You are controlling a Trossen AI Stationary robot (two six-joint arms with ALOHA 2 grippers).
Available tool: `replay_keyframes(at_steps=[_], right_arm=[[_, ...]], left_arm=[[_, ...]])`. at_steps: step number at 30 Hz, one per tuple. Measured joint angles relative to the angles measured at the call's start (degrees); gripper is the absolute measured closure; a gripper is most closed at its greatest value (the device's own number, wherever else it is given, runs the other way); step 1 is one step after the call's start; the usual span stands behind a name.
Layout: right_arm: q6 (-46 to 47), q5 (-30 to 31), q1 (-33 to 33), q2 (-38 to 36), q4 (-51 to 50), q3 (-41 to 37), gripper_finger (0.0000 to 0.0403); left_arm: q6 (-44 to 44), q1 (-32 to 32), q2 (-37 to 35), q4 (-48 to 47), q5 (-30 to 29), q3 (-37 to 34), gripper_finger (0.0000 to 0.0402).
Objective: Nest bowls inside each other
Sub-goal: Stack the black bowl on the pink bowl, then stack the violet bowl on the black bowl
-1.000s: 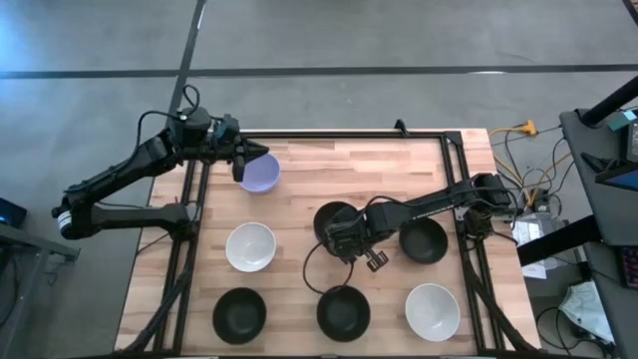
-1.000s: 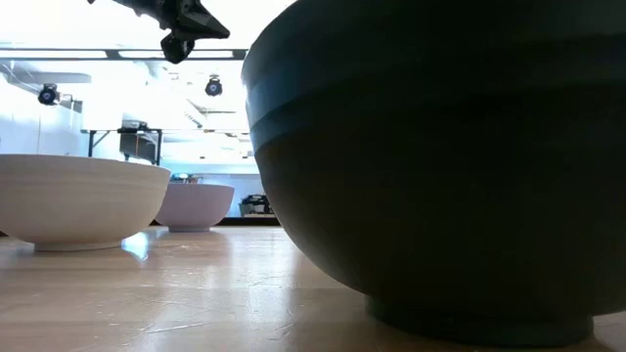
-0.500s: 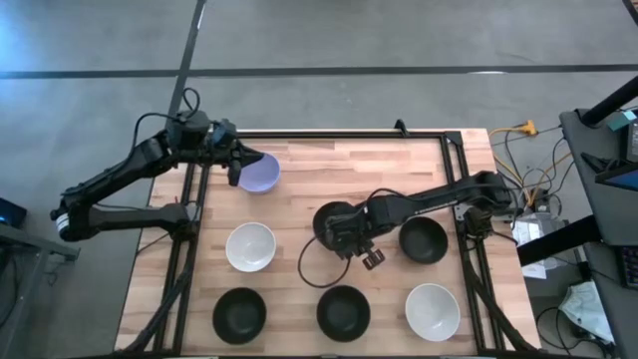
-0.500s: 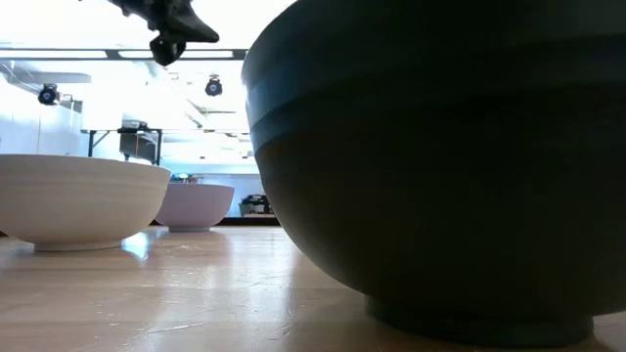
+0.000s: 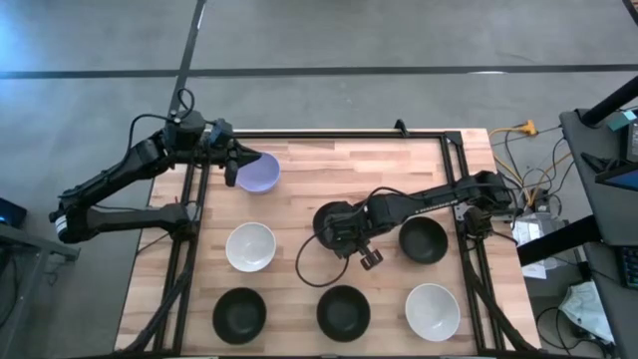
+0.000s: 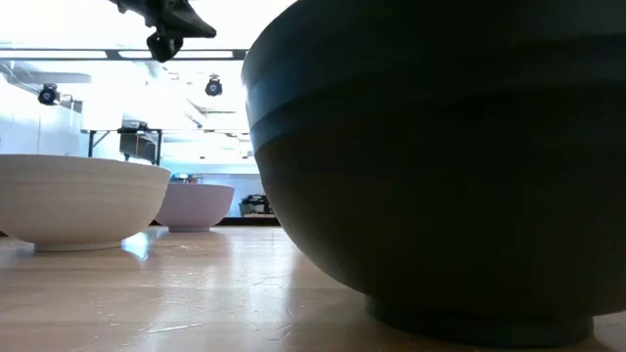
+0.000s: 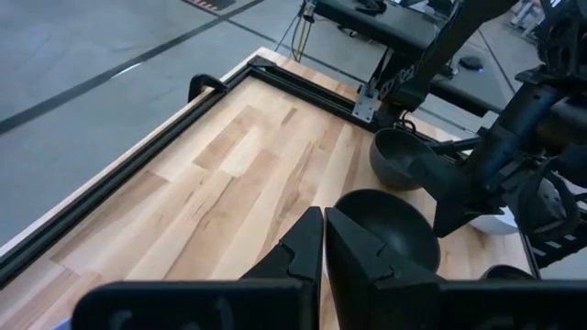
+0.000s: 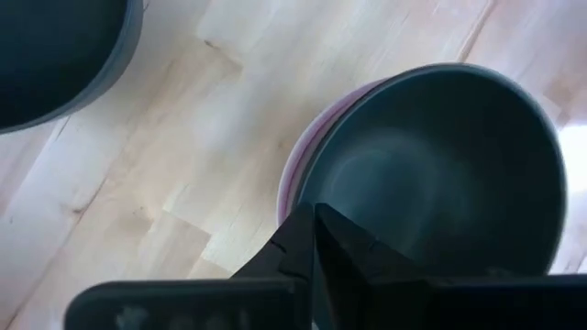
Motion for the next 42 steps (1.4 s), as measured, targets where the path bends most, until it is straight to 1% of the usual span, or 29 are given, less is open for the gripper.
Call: replay_keyframes(at_steps=[3,8,30,35,38,40,42], right_arm=[[0.02,-0.03,0.00,0.00,0.05,-0.22,0.0394],[0.04,-2.34,0.00,0.00,0.10,-0.59,0.0394],[0.47,-2.34,0.00,0.02,0.08,-1.89,0.0395],[2.57,-1.25,-0.19,-0.58,-0.65,-1.58,0.0395],[3.22,-0.55,-0.39,-2.51,-1.95,-0.61,0.0395],[5.81,-0.37,-0.47,-4.43,-3.86,-0.32,0.0395],[10.60,-0.39,-0.52,-6.59,-6.52,-0.48,0.0394]], left_arm=[[0.00,0.00,0.01,-0.02,0.00,0.00,0.0402],[0.00,0.02,-0.09,-0.37,0.00,0.00,0.0402],[0.04,0.04,0.05,-0.53,0.00,0.00,0.0402],[-0.01,0.04,-0.07,-0.55,0.00,0.00,0.0402],[-0.09,0.04,-0.20,-0.66,0.00,0.00,0.0402],[-0.11,0.04,-0.30,-0.83,0.00,0.00,0.0402],[-0.11,0.04,-0.47,-0.90,0.00,-0.01,0.0402]])
